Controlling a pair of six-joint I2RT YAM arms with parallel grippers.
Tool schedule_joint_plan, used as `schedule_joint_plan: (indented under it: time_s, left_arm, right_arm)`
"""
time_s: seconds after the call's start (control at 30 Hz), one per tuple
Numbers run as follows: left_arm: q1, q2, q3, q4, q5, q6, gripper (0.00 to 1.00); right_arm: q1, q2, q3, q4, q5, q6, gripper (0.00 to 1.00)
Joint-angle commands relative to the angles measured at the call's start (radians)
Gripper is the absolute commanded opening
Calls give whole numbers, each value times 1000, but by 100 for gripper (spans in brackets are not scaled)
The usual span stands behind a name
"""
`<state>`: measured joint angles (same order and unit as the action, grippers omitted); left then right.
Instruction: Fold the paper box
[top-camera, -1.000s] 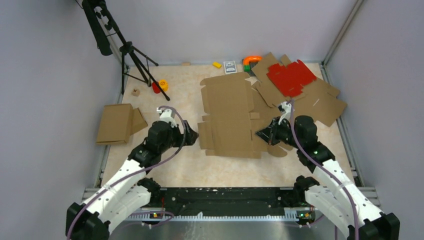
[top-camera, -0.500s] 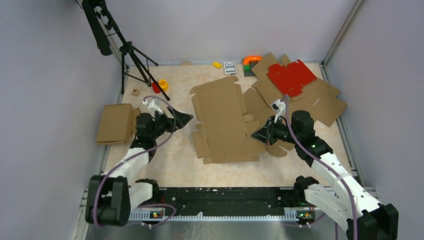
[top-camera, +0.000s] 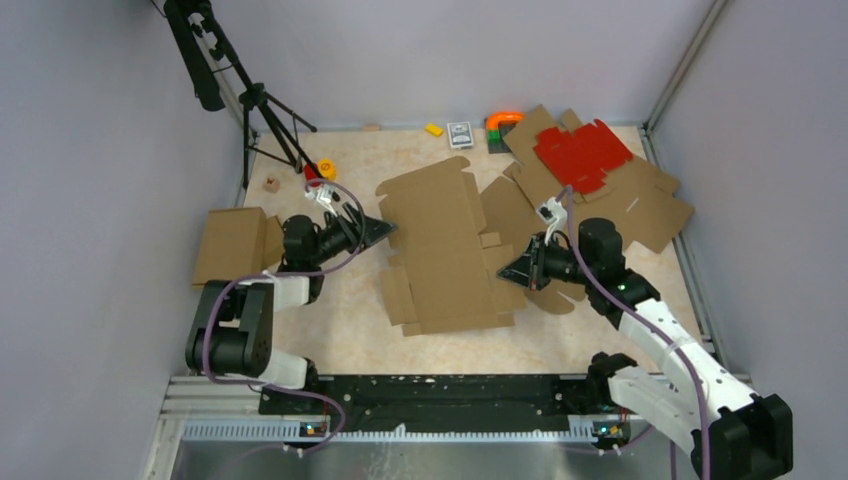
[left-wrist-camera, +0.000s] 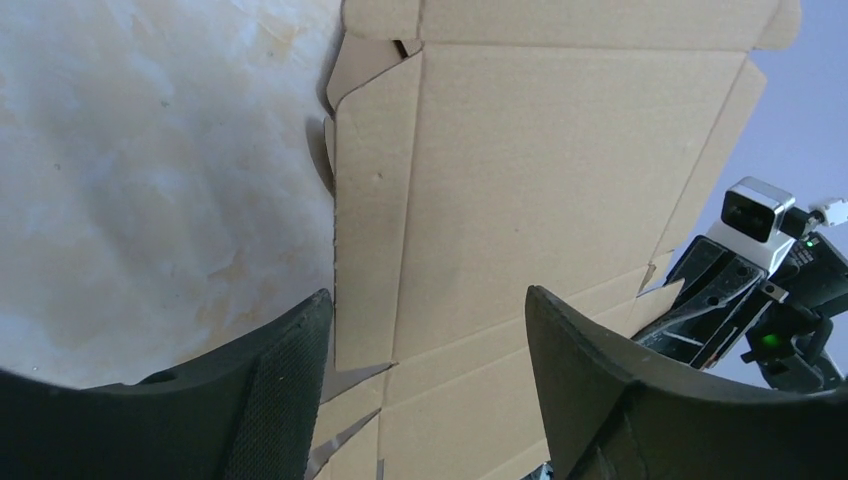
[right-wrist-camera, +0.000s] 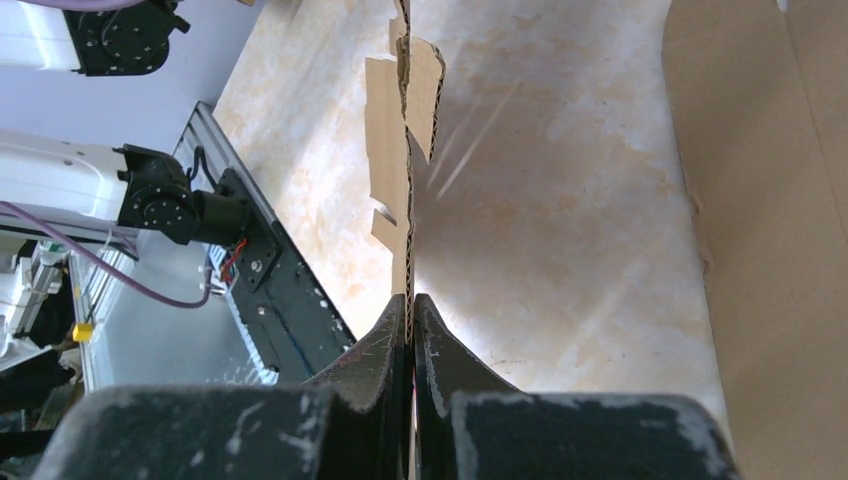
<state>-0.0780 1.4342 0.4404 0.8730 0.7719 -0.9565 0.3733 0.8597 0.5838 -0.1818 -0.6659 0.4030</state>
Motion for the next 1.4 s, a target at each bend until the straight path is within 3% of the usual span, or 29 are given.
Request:
schedule_joint_plan:
  time_s: [0.0, 0.1, 0.2, 0.3, 0.37, 0.4, 0.5, 0.57, 0.8, 0.9, 1.13, 1.27, 1.37]
  left_arm:
    - [3, 47, 33, 118, 44, -36, 64]
    - [3, 55, 16, 189, 63, -63, 41]
    - [3, 32, 11, 161, 71, -49, 19]
    - [1, -32, -5, 23, 26, -1, 1]
    - [-31, -106, -7, -155, -64, 52, 0]
    - [-68, -167, -1, -264, -139, 90, 0]
    - [-173, -303, 23, -579, -376, 172, 0]
    - [-211, -368, 14, -690, -479, 169, 0]
    - [-214, -512, -32, -953, -601, 138, 0]
    - [-217, -565, -61, -943, -555, 92, 0]
    - [-233, -647, -45, -998, -571, 65, 3]
    - [-233, -673, -27, -1039, -565, 73, 4]
    - [-235, -686, -28, -1047, -554, 67, 4]
  right_arm:
    - [12, 3, 16, 52, -22, 5, 0]
    - [12, 16, 20, 17, 11, -4, 0]
    - [12, 33, 24, -11, 44, -14, 3]
    - [12, 47, 36, -56, 129, -25, 27]
    - [12, 63, 49, -104, 233, -26, 48]
    - [13, 75, 61, -127, 291, -31, 64]
    - [13, 118, 83, -173, 386, -53, 81]
    - [12, 137, 88, -186, 396, -56, 83]
    - [57, 121, 74, -173, 361, -10, 85]
    - [216, 143, 90, -115, 412, 50, 85]
    - [635, 409, 338, -69, 801, 174, 85]
    - [770, 637, 577, -155, 992, 162, 85]
    - [825, 764, 704, -161, 1029, 160, 85]
